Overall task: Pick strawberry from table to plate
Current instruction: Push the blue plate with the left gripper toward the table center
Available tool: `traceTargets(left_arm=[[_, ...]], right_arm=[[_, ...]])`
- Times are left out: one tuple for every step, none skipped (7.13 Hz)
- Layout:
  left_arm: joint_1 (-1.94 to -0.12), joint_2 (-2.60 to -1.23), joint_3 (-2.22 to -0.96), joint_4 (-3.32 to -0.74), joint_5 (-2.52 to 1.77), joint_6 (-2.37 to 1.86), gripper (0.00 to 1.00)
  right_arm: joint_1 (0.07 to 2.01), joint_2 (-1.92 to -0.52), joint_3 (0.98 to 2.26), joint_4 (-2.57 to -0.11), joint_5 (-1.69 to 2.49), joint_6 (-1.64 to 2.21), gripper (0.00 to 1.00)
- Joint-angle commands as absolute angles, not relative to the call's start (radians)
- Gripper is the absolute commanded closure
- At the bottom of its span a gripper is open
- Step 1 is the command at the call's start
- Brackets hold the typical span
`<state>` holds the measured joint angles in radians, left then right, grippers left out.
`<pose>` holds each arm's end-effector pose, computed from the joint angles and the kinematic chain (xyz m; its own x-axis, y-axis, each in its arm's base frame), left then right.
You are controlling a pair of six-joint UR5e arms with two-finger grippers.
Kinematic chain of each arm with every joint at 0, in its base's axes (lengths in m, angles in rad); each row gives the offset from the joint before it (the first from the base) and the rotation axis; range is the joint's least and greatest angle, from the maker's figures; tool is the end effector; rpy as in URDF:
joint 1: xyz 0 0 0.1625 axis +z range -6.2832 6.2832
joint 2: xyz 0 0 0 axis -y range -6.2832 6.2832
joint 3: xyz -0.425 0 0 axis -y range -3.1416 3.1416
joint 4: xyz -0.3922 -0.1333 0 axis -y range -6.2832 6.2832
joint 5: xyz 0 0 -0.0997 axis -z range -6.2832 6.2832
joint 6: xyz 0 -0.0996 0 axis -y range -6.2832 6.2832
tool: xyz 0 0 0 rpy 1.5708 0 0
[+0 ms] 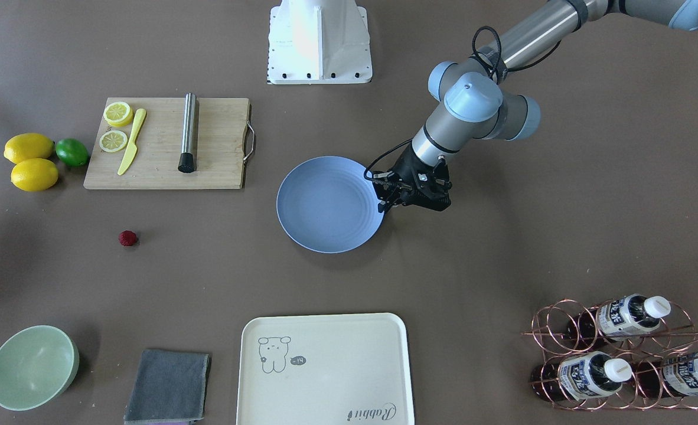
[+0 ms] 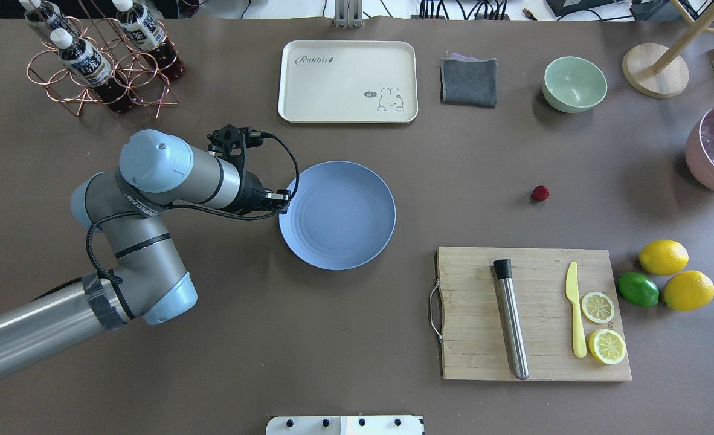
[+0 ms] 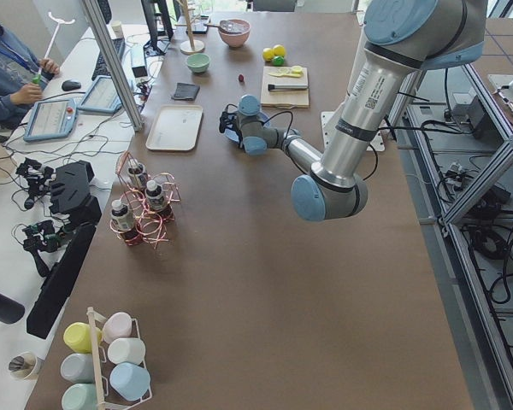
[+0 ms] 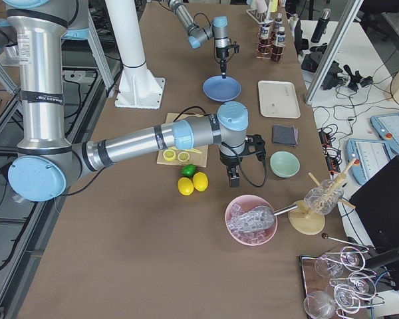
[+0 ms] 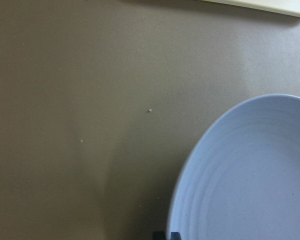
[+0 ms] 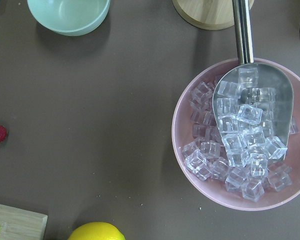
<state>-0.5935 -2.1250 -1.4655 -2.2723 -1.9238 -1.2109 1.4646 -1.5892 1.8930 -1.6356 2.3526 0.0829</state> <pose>0.5275 -0.4751 0.3008 0.4093 0.1225 -0.9041 0.1271 0.9736 0.1895 0.0119 -0.4840 0.5152 0.6941 -0.1602 0.7018 0.0457 0.9827 0.1792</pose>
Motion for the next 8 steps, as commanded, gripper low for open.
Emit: traceTargets(left_arm=[[-0.583, -2.155, -1.439, -2.255, -1.898, -1.210, 1.00], [-0.583, -2.155, -1.440, -2.260, -1.898, -1.209, 1.00], [-0.583, -2.154, -1.440, -2.263, -1.899, -1.209, 0.53], [-0.583, -2.148, -1.448, -2.263, -1.898, -1.207, 0.03], [-0.595, -2.141, -1.457, -2.260, -1.898, -1.206, 0.02], [-0.624, -2.113, -1.468, -2.261, -1.907, -1.204, 0.02], [-0.664, -2.062, -1.509, -2.260, -1.948, -1.203, 0.02], [-0.734, -2.030, -1.537, -2.260, -2.018, -1.134, 0.02]], right_arm=[[1.463, -1.589, 1.893, -1.635, 2.353, 0.083, 0.00], [1.463, -1.589, 1.893, -1.635, 2.353, 0.081, 0.00], [1.462, -1.589, 1.893, -1.635, 2.353, 0.081, 0.00], [1.460, -1.589, 1.894, -1.635, 2.353, 0.081, 0.00], [1.459, -1.589, 1.894, -1.635, 2.355, 0.080, 0.00], [1.447, -1.589, 1.894, -1.635, 2.355, 0.083, 0.00], [1.421, -1.588, 1.893, -1.635, 2.352, 0.090, 0.00], [1.392, -1.577, 1.893, -1.637, 2.350, 0.100, 0.00]])
